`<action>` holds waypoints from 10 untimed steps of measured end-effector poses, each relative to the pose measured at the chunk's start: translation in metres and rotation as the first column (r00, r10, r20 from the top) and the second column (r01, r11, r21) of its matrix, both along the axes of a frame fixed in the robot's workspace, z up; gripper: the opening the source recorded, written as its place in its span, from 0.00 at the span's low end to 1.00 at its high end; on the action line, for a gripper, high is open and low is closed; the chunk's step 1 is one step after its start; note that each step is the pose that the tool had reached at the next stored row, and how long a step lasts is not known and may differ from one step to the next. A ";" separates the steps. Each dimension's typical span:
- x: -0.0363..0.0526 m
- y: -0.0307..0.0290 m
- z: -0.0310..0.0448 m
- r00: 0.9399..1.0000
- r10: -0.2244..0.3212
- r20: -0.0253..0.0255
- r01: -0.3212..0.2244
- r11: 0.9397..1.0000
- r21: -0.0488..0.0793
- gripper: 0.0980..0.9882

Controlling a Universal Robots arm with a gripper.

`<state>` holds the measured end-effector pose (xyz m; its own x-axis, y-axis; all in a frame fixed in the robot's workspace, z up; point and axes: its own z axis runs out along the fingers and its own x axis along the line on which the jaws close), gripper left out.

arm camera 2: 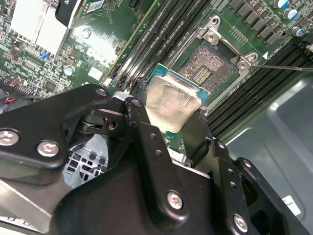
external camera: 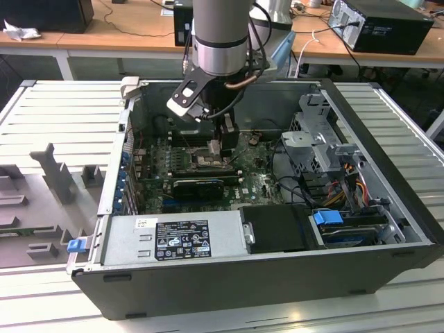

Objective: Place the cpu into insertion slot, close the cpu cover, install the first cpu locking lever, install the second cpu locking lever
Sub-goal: 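Place the cpu into insertion slot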

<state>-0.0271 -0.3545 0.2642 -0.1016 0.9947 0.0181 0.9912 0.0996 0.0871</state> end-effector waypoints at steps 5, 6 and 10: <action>-0.0047 0.0005 -0.0014 0.997 -0.080 0.000 0.080 0.997 0.000 0.48; -0.0050 0.0005 -0.0019 0.996 -0.090 0.000 0.090 0.996 0.000 0.48; -0.0064 0.0005 -0.0043 0.991 -0.131 0.000 0.131 0.991 0.000 0.48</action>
